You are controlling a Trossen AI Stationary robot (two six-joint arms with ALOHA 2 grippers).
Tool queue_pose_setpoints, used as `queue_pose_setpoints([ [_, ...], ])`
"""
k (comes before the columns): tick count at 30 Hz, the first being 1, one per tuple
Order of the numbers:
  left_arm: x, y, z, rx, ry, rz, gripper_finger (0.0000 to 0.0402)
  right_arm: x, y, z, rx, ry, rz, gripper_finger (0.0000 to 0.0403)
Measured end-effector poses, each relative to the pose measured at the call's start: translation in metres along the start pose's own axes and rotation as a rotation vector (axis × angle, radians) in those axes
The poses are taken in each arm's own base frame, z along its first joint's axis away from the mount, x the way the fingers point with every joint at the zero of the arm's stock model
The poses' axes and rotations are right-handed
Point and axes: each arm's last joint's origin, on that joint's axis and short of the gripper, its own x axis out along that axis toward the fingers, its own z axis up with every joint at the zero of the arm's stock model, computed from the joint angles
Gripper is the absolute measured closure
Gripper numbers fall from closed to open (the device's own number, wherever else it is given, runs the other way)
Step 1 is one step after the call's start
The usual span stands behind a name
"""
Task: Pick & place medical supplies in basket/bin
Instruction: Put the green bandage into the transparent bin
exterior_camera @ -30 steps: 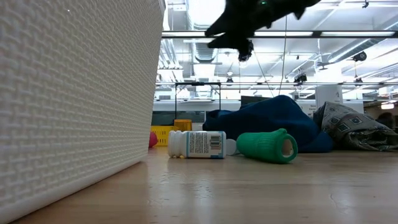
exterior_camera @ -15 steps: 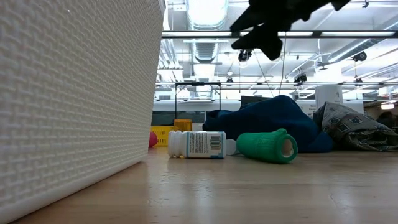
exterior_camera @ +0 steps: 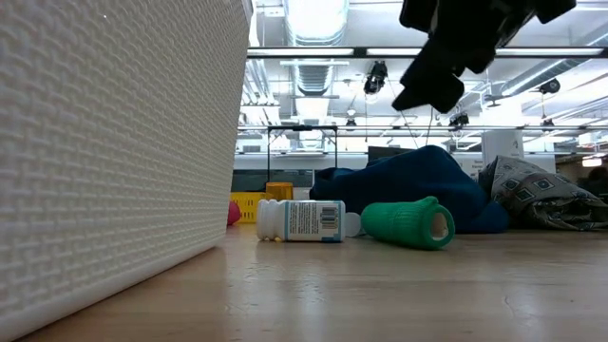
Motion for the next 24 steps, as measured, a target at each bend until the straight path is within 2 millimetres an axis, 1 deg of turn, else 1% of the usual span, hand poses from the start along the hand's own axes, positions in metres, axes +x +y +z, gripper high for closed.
queue_pose_setpoints([
  [3,0.000,0.000,0.000,0.000,-0.001,0.000,0.0080,0.002,-0.001,-0.002,-0.065,0.018,-0.007,0.0211],
  [6,0.000,0.000,0.000,0.000,-0.001,0.000,0.0080,0.002,-0.001,-0.003,-0.235,0.029,-0.009,0.0211],
  [8,0.000,0.000,0.000,0.000,-0.001,0.000,0.0080,0.002,-0.001,-0.002,-0.395,0.021,-0.005,0.0211],
  [11,0.000,0.000,0.000,0.000,0.000,0.000,0.0080,0.002,-0.001,-0.002,-0.695,0.014,-0.002,0.0211],
  [14,0.000,0.000,0.000,0.000,-0.001,0.000,0.0080,0.004,-0.001,-0.001,-0.911,0.012,-0.009,0.0211],
  [20,0.000,0.000,0.000,0.000,0.000,0.000,0.0080,0.013,-0.002,-0.005,-1.089,0.040,-0.004,0.0211],
  [24,0.000,0.000,0.000,0.000,0.000,0.000,0.0080,0.021,-0.003,-0.009,-1.237,0.073,0.011,0.0211],
])
